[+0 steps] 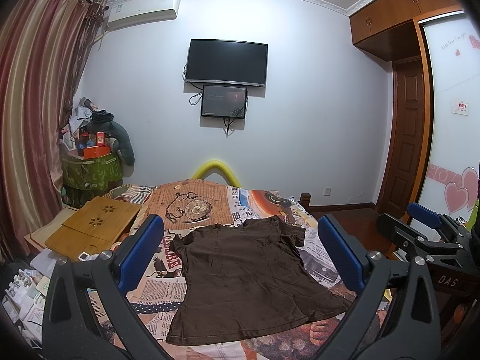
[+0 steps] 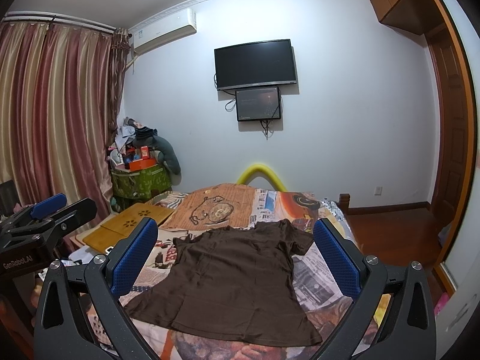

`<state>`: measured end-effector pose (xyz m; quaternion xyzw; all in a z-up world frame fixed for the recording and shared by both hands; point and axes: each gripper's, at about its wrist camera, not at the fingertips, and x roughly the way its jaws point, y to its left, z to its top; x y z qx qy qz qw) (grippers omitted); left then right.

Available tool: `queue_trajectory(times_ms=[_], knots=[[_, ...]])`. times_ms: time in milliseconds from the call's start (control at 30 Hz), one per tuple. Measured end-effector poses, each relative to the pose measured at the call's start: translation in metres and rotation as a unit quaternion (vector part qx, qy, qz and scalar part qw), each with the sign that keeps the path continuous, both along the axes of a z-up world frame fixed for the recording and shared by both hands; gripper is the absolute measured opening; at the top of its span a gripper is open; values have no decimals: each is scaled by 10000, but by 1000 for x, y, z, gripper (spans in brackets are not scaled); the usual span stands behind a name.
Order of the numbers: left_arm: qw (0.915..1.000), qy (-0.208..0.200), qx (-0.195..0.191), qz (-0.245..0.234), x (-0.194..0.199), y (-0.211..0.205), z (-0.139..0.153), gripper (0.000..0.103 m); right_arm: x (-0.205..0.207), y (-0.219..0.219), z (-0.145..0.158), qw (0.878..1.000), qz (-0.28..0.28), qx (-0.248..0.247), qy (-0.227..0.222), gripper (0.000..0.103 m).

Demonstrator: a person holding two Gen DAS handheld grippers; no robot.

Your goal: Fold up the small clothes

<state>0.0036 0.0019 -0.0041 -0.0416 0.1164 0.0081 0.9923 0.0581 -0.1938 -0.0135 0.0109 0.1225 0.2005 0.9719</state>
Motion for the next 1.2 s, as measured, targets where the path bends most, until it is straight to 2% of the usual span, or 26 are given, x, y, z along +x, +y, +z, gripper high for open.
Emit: queue_trajectory(times_ms=[433,633,867,1067,1200], knots=[[10000,39,-20,-6,0,0,0,103,0,1,-1,10000,-24,34,52,103],[9998,169,-84,-46,16,6,-3,103,7,0,-3,9999,-40,18,110,103],[9985,491,-99,207,67,32,-16,103,39,0,-23,9990,-119,-119,404,103],[9937,980,120,524,130,60,-53,103,85,-5,-55,9952,-230,-189,928,103],[9912,1233,156,462,171,78,-80,103,120,-10,-77,9908,-402,-377,1236,103]])
